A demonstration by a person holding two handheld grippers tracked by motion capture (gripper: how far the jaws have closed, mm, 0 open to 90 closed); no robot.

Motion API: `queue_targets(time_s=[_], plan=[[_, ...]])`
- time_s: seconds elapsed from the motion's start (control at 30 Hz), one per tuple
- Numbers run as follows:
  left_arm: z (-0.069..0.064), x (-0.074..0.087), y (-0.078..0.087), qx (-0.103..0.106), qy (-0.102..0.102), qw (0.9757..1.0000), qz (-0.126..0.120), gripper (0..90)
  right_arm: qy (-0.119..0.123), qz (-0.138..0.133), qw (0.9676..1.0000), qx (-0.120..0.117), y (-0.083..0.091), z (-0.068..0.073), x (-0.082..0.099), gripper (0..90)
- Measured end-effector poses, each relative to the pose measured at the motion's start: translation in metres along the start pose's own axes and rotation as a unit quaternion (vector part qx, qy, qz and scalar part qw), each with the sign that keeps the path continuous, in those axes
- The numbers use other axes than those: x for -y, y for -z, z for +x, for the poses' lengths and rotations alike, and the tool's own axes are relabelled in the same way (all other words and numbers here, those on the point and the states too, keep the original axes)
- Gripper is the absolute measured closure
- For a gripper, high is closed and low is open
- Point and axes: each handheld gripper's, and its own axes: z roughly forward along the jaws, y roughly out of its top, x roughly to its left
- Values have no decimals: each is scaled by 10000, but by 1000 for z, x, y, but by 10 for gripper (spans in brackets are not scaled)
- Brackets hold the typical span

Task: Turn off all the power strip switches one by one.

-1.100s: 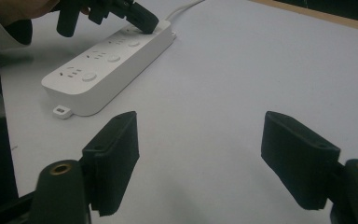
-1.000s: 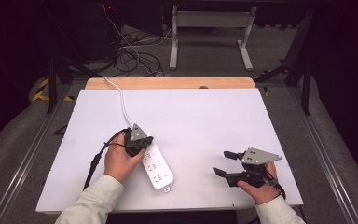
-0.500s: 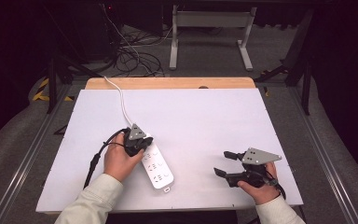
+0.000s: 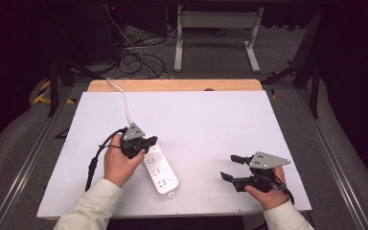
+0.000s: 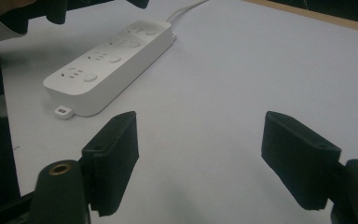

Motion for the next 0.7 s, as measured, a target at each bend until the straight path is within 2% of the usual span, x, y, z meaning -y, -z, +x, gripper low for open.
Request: queue_targets(time_s=[0.03, 0.1, 0.27, 0.37, 0.43, 0.57, 0.7], plan=[[-2, 0, 2, 42, -46, 10000, -19, 900, 4, -3, 10000, 11, 0, 0, 0, 276], [-11, 0, 7, 162, -262, 9995, -39, 900, -17, -15, 10000, 17, 1, 0, 0, 276], [-23, 0, 14, 339, -426, 9985, -53, 900, -2, 5, 10000, -1, 0, 1, 0, 276], [-24, 4, 15, 435, -347, 9984, -16, 900, 4, 0, 10000, 0, 0, 1, 0, 276], [-24, 8, 13, 375, -366, 9986, 70, 900, 5, 3, 10000, -1, 0, 1, 0, 276], [-27, 20, 1, 436, -376, 9979, 310, 900, 13, 7, 10000, -20, 0, 1, 0, 276], [-25, 23, -2, 356, -335, 9981, 364, 900, 33, 16, 10000, -29, -1, 1, 0, 276]])
